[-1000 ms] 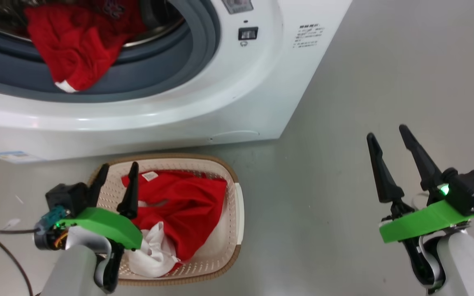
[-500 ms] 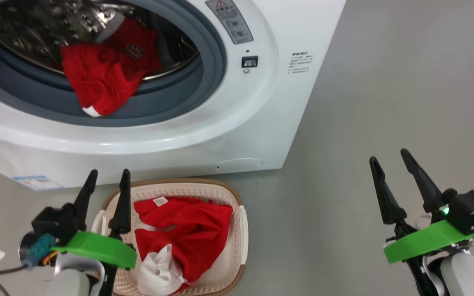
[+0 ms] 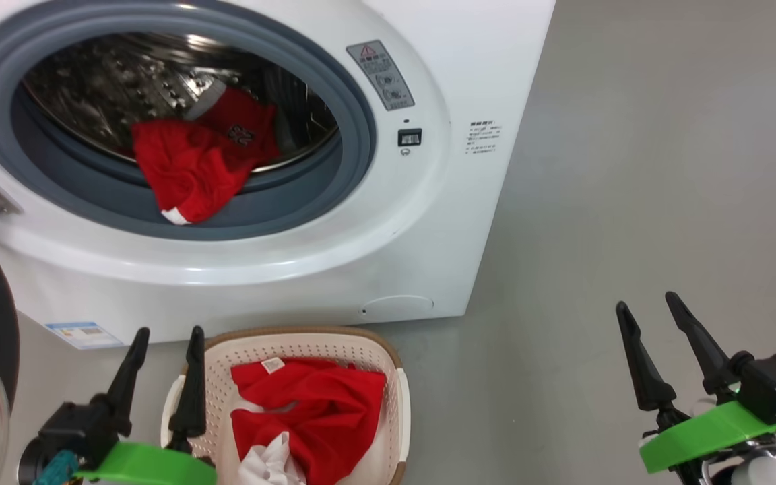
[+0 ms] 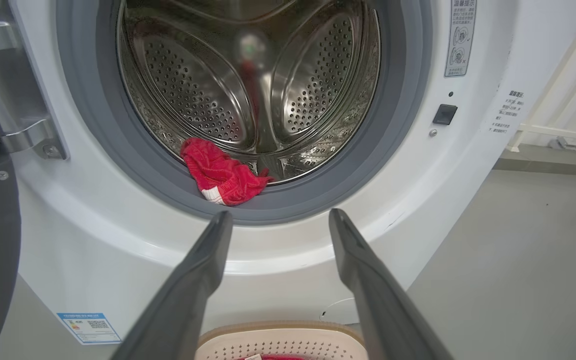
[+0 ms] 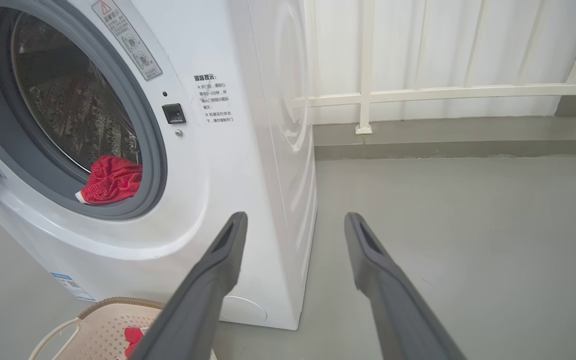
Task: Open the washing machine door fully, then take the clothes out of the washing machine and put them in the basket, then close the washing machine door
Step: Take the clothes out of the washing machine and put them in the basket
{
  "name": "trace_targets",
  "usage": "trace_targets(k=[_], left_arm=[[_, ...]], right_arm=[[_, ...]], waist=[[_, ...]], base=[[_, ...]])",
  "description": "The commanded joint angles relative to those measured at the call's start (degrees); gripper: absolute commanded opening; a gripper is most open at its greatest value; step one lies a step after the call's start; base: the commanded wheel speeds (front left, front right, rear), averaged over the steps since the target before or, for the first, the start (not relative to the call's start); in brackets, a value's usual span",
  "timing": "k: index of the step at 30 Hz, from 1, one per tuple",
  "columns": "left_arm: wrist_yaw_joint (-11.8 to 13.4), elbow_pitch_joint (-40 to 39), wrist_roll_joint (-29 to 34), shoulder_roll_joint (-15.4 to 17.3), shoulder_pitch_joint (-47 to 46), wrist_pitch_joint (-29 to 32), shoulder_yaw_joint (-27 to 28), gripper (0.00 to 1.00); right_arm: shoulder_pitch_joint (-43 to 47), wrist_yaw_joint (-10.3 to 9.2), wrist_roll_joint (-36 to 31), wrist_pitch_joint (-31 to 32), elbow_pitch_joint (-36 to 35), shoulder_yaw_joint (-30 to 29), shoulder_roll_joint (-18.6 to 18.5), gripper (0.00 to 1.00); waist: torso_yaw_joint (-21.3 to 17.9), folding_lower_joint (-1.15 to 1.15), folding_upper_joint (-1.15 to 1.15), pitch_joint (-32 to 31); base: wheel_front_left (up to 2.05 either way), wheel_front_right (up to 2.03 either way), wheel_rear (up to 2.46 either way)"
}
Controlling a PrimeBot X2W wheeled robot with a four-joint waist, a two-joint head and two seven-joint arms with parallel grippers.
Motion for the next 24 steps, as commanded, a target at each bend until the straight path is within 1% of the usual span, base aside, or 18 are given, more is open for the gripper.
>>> trace_targets(k=[1,11,18,24], left_arm=[[-0.3,-2.1,0.9,0.7,0.8,-0.3,2.2,1.0],[-0.3,-5.4,1.3,0.3,5.4,-0.3,3.0,1.0],[-0.3,-8.0,1.6,0.0,8.4,-0.3,4.2,1.0],[-0.3,-9.0,2.1,-0.3,9.0,-0.3,4.5,1.0]], right_arm=[[0.6,0.36,0.5,-0.4,-1.2,0.8,-1.2,1.0],[3.2,0.36,0.7,-0.4,-1.5,-0.1,-1.2,1.0],[4.5,0.36,0.7,-0.4,-1.9,-0.9,-1.1,1.0],[4.6,0.36,0.6,-0.4,-2.0,-1.3,-0.7,1.0]], waist=[[0.2,0.0,0.0,-1.3],[0.6,0.0,0.0,-3.5],[0.6,0.0,0.0,-4.0],[0.7,0.0,0.0,-3.8]], base=[[0.0,0.0,0.0],[0.0,0.0,0.0],[0.0,0.0,0.0],[0.0,0.0,0.0]])
